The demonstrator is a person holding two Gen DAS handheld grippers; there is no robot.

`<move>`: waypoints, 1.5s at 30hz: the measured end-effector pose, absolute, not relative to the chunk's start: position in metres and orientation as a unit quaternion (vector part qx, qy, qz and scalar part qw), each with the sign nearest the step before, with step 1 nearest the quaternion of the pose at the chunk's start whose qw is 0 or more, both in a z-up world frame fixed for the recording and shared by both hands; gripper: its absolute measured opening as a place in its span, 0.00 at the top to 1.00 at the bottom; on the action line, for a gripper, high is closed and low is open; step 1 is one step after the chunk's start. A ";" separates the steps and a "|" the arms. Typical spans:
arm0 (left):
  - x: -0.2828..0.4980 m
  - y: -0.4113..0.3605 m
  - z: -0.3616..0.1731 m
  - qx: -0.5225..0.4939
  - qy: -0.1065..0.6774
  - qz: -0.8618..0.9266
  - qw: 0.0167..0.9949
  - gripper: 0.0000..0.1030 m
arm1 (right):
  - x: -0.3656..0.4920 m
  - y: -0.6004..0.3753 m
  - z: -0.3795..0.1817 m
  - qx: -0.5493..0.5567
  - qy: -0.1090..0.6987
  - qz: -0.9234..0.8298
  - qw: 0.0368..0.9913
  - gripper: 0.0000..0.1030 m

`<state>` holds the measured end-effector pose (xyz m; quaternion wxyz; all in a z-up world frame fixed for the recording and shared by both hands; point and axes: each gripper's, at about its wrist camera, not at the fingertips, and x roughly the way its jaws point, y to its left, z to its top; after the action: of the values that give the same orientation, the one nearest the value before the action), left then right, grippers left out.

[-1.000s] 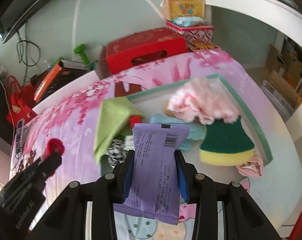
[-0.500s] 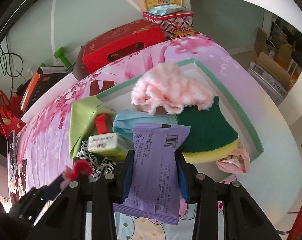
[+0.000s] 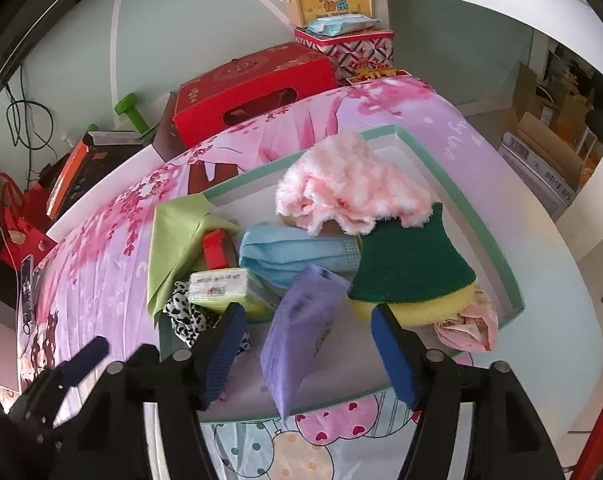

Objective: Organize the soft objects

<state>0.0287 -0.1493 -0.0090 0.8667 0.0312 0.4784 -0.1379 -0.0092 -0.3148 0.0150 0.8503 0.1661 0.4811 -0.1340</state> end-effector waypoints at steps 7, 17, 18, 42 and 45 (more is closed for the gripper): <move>0.045 -0.115 -0.021 0.030 0.501 -0.034 0.864 0.09 | -0.004 -0.303 0.013 0.137 0.495 -0.120 0.850 0.04; 0.051 -0.080 -0.024 0.001 0.510 0.021 0.860 0.04 | 0.002 -0.283 0.010 0.095 0.510 -0.101 0.849 0.00; 0.050 -0.079 -0.024 0.002 0.512 0.020 0.859 0.04 | 0.002 -0.280 0.010 0.091 0.510 -0.099 0.849 0.00; 0.005 -0.048 -0.006 0.056 0.498 0.068 0.863 0.04 | -0.008 -0.226 0.016 0.025 0.515 -0.066 0.854 0.00; 0.000 -0.042 -0.005 0.057 0.495 0.077 0.864 0.04 | -0.010 -0.221 0.014 0.021 0.518 -0.064 0.853 0.00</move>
<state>0.0005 -0.0419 -0.0052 0.8636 0.0568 0.4950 0.0772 -0.0103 -0.2208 0.0141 0.8527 0.0206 0.5181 -0.0636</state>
